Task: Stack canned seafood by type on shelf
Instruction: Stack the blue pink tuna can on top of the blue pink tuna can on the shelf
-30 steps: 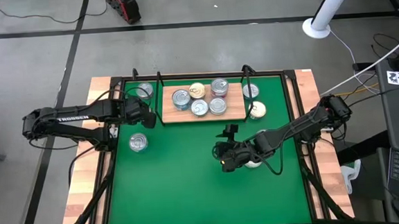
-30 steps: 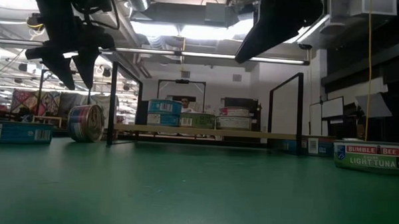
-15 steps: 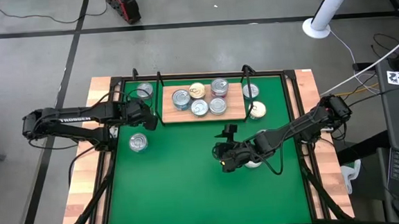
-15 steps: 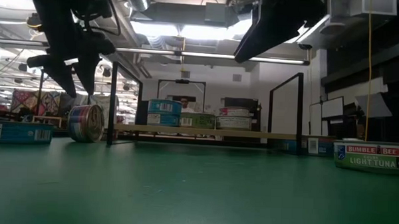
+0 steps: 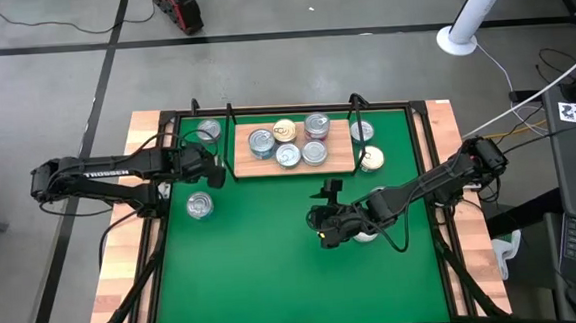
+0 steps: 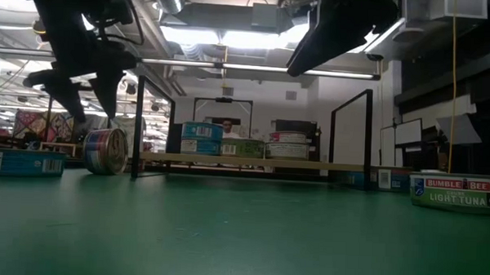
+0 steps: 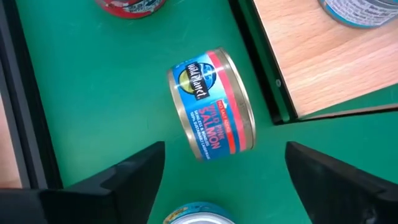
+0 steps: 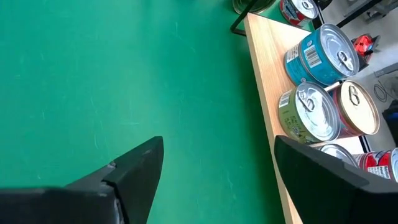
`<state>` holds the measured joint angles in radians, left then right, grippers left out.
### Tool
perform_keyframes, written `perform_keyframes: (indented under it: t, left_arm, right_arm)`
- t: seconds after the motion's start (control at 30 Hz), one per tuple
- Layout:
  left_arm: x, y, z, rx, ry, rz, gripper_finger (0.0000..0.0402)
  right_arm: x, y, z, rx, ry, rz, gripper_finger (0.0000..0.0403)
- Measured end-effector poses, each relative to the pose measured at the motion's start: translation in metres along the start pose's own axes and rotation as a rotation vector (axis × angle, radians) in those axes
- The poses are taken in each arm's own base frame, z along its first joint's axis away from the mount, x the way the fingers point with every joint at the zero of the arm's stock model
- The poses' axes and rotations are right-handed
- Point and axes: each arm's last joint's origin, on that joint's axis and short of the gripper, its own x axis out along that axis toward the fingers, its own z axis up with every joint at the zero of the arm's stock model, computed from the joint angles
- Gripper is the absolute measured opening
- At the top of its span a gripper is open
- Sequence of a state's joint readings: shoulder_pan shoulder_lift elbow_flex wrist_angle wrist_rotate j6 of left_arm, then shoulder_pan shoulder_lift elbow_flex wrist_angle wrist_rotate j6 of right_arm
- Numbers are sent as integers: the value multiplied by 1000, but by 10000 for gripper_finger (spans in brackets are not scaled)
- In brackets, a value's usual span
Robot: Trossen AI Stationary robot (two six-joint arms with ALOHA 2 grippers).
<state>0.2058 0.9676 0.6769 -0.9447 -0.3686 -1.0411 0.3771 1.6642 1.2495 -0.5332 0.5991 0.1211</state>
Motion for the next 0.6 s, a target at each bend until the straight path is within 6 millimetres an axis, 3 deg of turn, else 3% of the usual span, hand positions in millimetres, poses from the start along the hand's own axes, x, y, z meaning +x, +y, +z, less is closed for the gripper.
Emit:
perform_keyframes:
  t: [0.6]
  left_arm:
    - [8,-5,1,-17,-23,57,322]
  right_arm:
    - [0,0,-1,-8,12,3,305]
